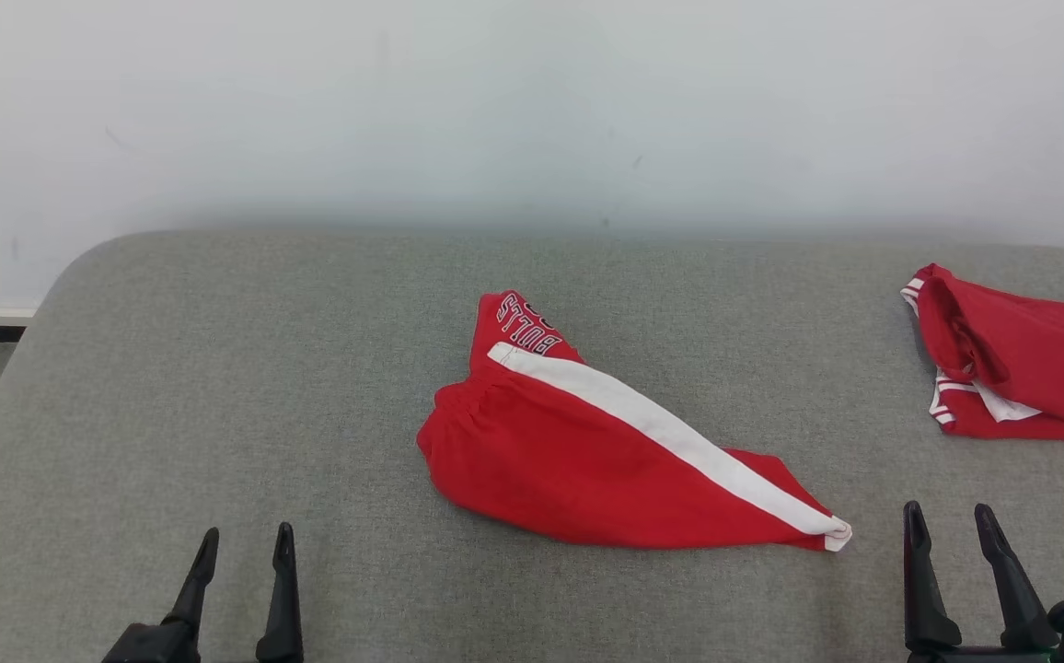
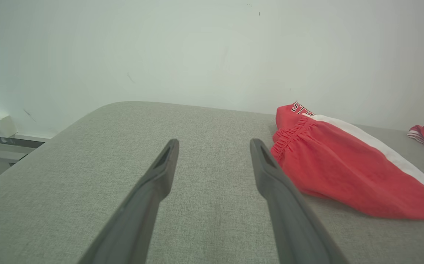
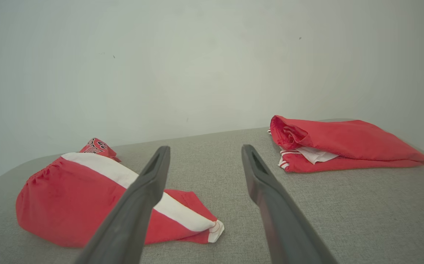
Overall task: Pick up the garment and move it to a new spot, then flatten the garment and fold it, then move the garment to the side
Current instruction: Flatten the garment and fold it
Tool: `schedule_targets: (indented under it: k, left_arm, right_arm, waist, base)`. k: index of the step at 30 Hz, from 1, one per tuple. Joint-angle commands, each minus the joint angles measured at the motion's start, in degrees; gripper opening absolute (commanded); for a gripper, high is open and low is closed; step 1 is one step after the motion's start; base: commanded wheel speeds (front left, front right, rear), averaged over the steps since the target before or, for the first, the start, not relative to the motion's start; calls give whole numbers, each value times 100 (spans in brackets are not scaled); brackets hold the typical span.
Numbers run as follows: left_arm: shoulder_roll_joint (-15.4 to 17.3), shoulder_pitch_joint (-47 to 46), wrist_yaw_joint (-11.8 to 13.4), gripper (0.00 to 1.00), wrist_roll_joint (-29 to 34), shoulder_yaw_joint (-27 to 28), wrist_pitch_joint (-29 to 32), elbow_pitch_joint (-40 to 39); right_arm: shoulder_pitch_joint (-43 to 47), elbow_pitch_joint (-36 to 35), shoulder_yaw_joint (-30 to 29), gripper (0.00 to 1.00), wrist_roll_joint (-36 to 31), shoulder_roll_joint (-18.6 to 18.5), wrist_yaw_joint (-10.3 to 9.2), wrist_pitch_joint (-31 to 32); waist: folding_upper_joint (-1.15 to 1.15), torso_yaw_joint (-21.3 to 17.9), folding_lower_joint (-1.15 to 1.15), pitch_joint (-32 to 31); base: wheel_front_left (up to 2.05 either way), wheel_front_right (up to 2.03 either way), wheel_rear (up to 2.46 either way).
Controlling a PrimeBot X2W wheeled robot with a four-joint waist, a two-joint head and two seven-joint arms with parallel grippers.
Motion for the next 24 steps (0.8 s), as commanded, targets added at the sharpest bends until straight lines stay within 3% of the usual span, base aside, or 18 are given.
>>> schedule_targets:
  k: [1, 10, 24]
  left_arm:
    - [41, 27, -26, 100, 42, 17, -18, -1]
    - [328, -947, -28, 100, -73, -342, 85, 148]
    - [1097, -3086, -29, 100, -1192, -1768, 1290, 973]
  right_arm:
    - [50, -19, -18, 100, -35, 19, -12, -1]
    - [-61, 149, 189, 100, 62, 92, -12, -1]
    - [-540, 530, 306, 100, 99, 221, -12, -1]
  waist:
    - [0, -18, 1, 4]
    - [0, -271, 1, 207]
    - [0, -1023, 1, 1122]
  base:
    - [0, 0, 0]
    - [0, 0, 0]
    - [0, 0, 0]
